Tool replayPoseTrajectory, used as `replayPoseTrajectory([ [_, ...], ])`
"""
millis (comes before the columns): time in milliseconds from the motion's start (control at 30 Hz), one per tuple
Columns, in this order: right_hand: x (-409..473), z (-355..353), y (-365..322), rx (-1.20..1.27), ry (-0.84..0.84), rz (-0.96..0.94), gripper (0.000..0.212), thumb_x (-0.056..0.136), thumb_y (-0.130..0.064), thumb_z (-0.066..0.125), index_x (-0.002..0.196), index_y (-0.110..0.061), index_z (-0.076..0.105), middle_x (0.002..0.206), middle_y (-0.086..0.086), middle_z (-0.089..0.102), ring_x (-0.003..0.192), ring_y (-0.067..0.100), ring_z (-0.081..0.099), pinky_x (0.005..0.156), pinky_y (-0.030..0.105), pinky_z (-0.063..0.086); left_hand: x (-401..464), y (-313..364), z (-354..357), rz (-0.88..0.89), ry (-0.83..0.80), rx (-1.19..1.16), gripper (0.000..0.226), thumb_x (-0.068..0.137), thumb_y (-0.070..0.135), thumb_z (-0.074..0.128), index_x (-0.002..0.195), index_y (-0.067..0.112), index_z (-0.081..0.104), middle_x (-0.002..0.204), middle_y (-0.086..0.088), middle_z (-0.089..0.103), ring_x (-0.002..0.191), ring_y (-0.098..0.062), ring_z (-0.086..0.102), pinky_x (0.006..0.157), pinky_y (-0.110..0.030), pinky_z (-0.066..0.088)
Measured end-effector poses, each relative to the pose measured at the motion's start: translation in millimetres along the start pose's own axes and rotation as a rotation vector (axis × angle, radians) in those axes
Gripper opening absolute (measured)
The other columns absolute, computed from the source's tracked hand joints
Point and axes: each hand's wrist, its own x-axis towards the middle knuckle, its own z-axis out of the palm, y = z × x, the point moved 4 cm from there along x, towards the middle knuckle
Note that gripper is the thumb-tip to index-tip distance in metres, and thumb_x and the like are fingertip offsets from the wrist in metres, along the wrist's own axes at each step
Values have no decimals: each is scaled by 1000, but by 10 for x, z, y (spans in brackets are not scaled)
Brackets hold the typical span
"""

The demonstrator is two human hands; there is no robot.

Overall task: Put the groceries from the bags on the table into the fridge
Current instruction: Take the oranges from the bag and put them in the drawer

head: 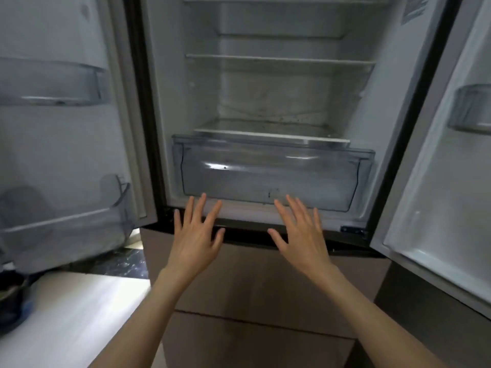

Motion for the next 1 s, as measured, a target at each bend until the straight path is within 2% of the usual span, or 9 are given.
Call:
replayPoseTrajectory([
  [133,-555,213,-392,77,-204,-22,63,95,-46,41,149,-25,15,159,5,10,147,21,5,116,47,-2,-822,-85,73,-139,-134,36,58,85,40,46,140,22,40,148,-17,35,138,-40,27,105,-62,23],
  [200,-818,335,-664,122,-283,-37,64,95,-47,39,150,-26,13,159,3,7,147,21,2,116,47,-3,-1236,-213,50,-205,-169,39,59,82,44,38,136,21,45,143,-18,42,132,-43,36,99,-64,31],
  [333,-1337,601,-1305,171,-474,-101,65,96,-48,37,150,-28,8,159,1,1,147,19,-3,116,47,-5,-2131,-640,-74,-338,-268,98,59,85,45,31,137,21,43,143,-17,42,133,-41,35,98,-64,31],
  [433,-1623,746,-1916,195,-563,-224,63,97,-46,36,150,-28,8,160,2,1,147,20,-3,116,49,-4,-2811,-975,-294,-465,-308,112,57,86,46,31,136,21,45,143,-16,42,132,-42,36,97,-65,32],
  [567,-1968,903,-2934,296,-649,-370,64,96,-46,38,150,-28,9,159,2,3,147,20,-3,115,47,-5,-3723,-1369,-642,-663,-346,102,63,87,51,22,142,24,36,152,-13,28,141,-38,20,107,-60,19],
  [633,-2124,979,-3497,336,-662,-432,64,95,-48,38,150,-29,9,159,1,5,147,20,-1,116,48,-4,-4131,-1636,-892,-753,-350,128,62,90,52,19,147,27,24,156,-10,14,144,-34,5,112,-56,8],
  [733,-2350,1102,-4390,363,-680,-526,65,95,-50,36,150,-31,8,159,0,3,147,21,-1,115,46,-5,-4684,-2147,-1345,-891,-349,192,56,98,45,26,148,33,3,158,-3,-9,144,-27,-14,115,-49,-4],
  [867,-2605,1198,-5584,441,-708,-639,65,95,-50,37,150,-29,8,159,0,6,147,21,2,116,46,-3,-5263,-2794,-2051,-1074,-269,229,58,98,42,32,148,34,3,158,-1,-10,144,-25,-12,115,-47,-3],
  [1000,-2792,1230,-6508,494,-734,-728,64,96,-49,36,150,-28,8,159,0,6,147,20,2,117,46,-1,-5765,-3308,-2540,-1191,-263,262,58,98,42,33,148,33,5,158,-2,-8,144,-25,-11,116,-50,-1],
])
